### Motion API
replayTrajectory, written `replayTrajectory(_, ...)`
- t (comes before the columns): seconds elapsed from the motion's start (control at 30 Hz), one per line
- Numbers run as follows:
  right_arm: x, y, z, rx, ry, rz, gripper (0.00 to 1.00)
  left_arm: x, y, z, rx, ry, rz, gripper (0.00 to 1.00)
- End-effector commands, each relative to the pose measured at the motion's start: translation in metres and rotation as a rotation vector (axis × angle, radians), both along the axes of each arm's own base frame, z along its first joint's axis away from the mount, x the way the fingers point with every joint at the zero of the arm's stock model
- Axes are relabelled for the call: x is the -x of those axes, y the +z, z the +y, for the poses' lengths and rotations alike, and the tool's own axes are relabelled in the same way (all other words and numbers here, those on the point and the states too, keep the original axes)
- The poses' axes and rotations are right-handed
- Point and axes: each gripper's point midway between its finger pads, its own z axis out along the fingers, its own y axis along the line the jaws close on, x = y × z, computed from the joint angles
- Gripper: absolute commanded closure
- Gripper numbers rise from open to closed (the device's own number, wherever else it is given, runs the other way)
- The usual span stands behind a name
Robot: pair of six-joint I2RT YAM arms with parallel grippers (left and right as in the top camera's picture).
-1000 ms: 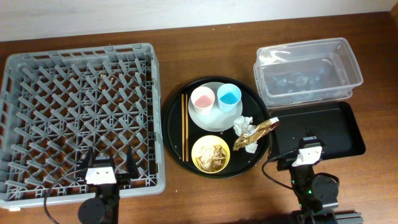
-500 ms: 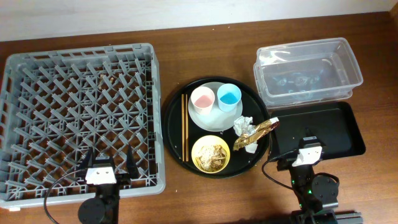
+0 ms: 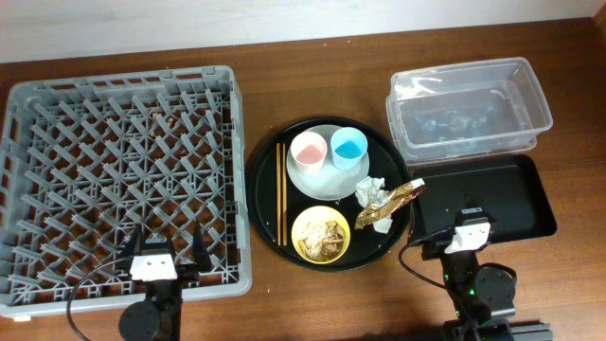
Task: Sort waste into correct bins and load items into the dishwasher rack
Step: 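Move the left gripper from rest toward the chopsticks on the tray, then lower the left gripper and grasp the wooden chopsticks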
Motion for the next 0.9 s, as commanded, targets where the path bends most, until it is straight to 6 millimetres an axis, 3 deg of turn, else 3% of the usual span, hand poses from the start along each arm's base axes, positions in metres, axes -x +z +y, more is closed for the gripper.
replayTrajectory(0.0, 0.0, -0.004, 0.0, -0.008, 0.001, 0.012, 0.01, 0.0, -0.001, 0.002, -0.016, 0.011, 0.002, 0.01)
replayTrajectory(0.13, 0.0, -0.004, 0.0, -0.008, 0.001, 0.012, 0.01, 0.0, 0.01, 0.001, -0.023, 0.002, -0.042, 0.01)
replayTrajectory(0.27, 0.0, -0.004, 0.0, -0.008, 0.001, 0.012, 0.01, 0.005, 0.007, -0.043, -0.009, -0.255, -0.033, 0.01)
replayTrajectory(0.3, 0.0, -0.004, 0.0, -0.008, 0.001, 0.012, 0.01, 0.006, 0.014, -0.047, -0.014, -0.279, -0.063, 0.01)
replayTrajectory(0.37, 0.0, -0.004, 0.0, -0.008, 0.001, 0.012, 0.01, 0.016, 0.04, -0.072, -0.021, -0.432, -0.17, 0.01)
replayTrajectory(0.47, 0.0, -0.004, 0.0, -0.008, 0.001, 0.012, 0.01, 0.026, 0.079, -0.075, 0.039, -0.452, -0.219, 0.01)
replayTrajectory(0.5, 0.0, -0.004, 0.0, -0.008, 0.001, 0.012, 0.01, 0.032, 0.099, -0.075, 0.043, -0.45, -0.198, 0.01)
replayTrajectory(0.53, 0.0, -0.004, 0.0, -0.007, 0.001, 0.012, 0.01, 0.039, 0.136, -0.074, 0.018, -0.446, -0.165, 0.01)
replayTrajectory(0.57, 0.0, -0.004, 0.0, -0.008, 0.001, 0.012, 0.01, 0.039, 0.152, -0.075, 0.009, -0.446, -0.137, 0.01)
replayTrajectory(0.63, 0.0, -0.004, 0.0, -0.008, 0.001, 0.012, 0.01, 0.034, 0.177, -0.078, 0.025, -0.47, -0.043, 0.01)
replayTrajectory(0.7, 0.0, -0.004, 0.0, -0.008, 0.001, 0.012, 0.01, 0.02, 0.197, -0.096, 0.109, -0.589, 0.179, 0.01)
replayTrajectory(0.77, 0.0, -0.004, 0.0, -0.008, 0.001, 0.012, 0.01, -0.003, 0.201, -0.101, 0.195, -0.615, 0.393, 0.01)
replayTrajectory(0.87, 0.0, -0.004, 0.0, -0.008, 0.001, 0.012, 0.01, -0.044, 0.207, -0.103, 0.27, -0.627, 0.533, 0.01)
